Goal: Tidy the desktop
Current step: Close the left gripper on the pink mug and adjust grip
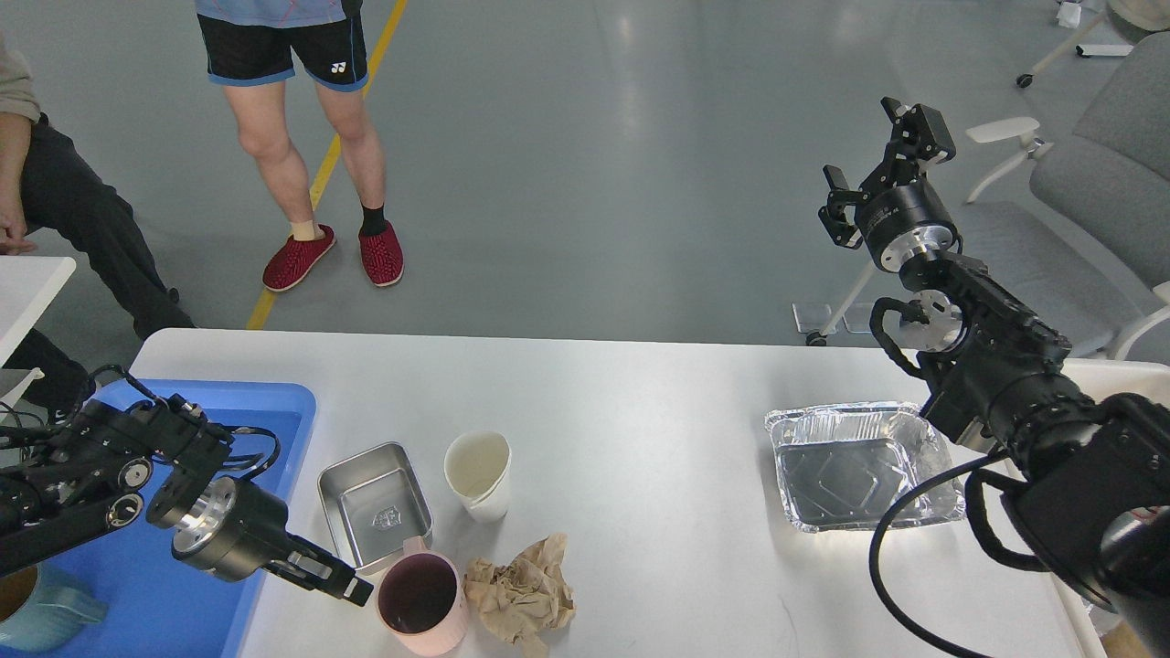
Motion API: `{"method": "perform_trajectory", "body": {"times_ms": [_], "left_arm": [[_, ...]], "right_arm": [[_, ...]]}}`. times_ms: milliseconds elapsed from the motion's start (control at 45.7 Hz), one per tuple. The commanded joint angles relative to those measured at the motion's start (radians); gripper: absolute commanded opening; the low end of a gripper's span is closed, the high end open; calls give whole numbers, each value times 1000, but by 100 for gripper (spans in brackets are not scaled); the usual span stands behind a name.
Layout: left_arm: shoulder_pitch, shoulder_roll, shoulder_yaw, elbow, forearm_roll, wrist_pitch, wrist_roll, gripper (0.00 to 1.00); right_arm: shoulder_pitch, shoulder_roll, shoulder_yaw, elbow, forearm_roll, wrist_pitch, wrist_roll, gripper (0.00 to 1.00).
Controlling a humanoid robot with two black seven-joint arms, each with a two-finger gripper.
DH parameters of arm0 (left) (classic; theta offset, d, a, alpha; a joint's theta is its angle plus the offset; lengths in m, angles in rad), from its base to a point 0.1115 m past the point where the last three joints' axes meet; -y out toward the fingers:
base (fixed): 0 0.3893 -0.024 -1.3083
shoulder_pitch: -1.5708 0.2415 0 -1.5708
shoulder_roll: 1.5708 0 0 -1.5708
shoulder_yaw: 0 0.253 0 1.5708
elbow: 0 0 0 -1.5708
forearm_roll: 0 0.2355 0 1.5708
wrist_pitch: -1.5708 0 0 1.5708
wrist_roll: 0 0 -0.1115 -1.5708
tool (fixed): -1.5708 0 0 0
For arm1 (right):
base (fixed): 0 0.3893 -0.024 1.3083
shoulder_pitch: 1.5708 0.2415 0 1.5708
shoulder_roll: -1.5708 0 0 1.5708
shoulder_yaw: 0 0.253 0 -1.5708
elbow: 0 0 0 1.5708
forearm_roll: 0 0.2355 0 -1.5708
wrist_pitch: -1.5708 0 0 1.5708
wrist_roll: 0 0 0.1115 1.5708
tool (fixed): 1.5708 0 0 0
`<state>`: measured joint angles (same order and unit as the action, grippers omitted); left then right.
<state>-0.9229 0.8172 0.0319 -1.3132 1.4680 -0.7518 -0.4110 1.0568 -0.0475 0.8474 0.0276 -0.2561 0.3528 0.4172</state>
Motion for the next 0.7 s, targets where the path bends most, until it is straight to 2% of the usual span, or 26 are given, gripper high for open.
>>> {"method": "perform_trajectory", "body": {"times_ms": [0,66,109,197,241,328,394,547,678], "left_arm": [[-1,2,-3,-1,-1,-11,1,2],[-1,0,-3,-1,-1,-21,3,5],[-1,2,-7,-1,-3,-27,8,13],[-1,13,-13,0,-11,-27,6,50],[-4,29,-26,-1,-15,-29,1,59],[-5,118,-90,-1,-29,-41,1,66],[-7,187,-153,2,-54,-83,1,71],[-5,370,-338,2,-112,-191,3,71],[3,546,-423,2,-156,-208,-2,72]], "right_arm": [[0,1,1,0,0,0,0,100],[-1,2,1,0,0,0,0,100],[-1,5,1,0,0,0,0,100],[-1,11,-1,0,0,0,0,100],[-1,11,1,0,0,0,0,100],[-1,11,1,0,0,0,0,100],[-1,11,-1,0,0,0,0,100],[0,18,-1,0,-2,0,0,100],[0,21,-2,0,-2,0,0,100]]}}
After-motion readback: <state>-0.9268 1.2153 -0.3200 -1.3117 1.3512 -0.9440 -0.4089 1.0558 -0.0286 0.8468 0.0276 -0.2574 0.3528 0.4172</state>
